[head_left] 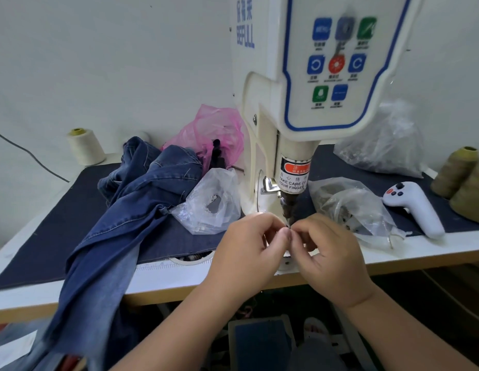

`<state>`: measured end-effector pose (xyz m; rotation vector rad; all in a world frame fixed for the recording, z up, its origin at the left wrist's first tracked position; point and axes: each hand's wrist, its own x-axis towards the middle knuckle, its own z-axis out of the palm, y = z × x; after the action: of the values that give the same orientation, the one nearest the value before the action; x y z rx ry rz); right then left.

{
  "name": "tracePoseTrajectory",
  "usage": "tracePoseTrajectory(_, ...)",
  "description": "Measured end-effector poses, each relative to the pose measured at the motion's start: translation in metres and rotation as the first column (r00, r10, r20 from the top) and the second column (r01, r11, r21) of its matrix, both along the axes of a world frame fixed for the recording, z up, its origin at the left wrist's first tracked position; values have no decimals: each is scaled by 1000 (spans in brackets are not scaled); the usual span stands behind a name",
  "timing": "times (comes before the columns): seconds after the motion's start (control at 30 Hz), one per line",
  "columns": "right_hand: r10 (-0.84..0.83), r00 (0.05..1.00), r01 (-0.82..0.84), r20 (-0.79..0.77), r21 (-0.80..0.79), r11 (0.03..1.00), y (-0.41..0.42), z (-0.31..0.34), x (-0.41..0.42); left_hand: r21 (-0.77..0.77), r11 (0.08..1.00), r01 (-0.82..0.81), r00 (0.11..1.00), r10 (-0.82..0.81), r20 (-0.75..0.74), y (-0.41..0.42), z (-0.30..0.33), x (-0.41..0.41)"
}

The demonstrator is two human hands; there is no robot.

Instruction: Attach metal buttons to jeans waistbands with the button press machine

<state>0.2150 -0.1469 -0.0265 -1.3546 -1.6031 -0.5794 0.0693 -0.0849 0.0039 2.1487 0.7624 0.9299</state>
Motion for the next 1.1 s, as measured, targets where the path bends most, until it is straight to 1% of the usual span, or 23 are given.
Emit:
tracePoseTrajectory(0.07,14,1000,-14,-2,-11,1000,-1,-1,-2,-74,997,-4,1000,3,-9,-1,2,-1)
tracePoseTrajectory(0.13,21,1000,-21,-3,-25,999,-1,-2,-2,-200,980,12,1000,-13,-2,-1,4,-2)
tracePoseTrajectory(0.23,22,1000,-22,3,-33,999,-1,-3,-1,-405,912,66,998,-57,36,2,10,-2)
tracePoseTrajectory(0.3,19,1000,-19,9,-35,999,-1,-3,0,-476,875,91,996,-74,56,4,12,-1)
tracePoseTrajectory(0.43,0,1000,0,-8,-56,998,-2,-5,-1,-548,832,88,996,-56,74,7,14,3)
tracePoseTrajectory(0.6,-19,996,11,-92,-76,997,-1,-9,-3,-601,799,-27,997,64,40,11,11,15)
tracePoseTrajectory(0.67,-27,994,18,-105,-85,996,-3,-10,-1,-634,772,-42,994,96,52,12,11,19)
tracePoseTrajectory(0.8,-28,993,17,-112,-99,995,-6,-13,2,-704,710,5,989,102,109,14,11,23)
tracePoseTrajectory(0.9,-12,989,-1,-150,-86,996,-8,-16,4,-746,664,54,983,97,158,14,10,24)
tracePoseTrajectory(1.03,6,984,-18,-179,-67,998,-10,-20,4,-762,643,75,979,97,178,14,7,24)
tracePoseTrajectory(1.1,12,984,-23,-175,-62,998,-10,-20,4,-781,617,101,975,93,200,13,6,23)
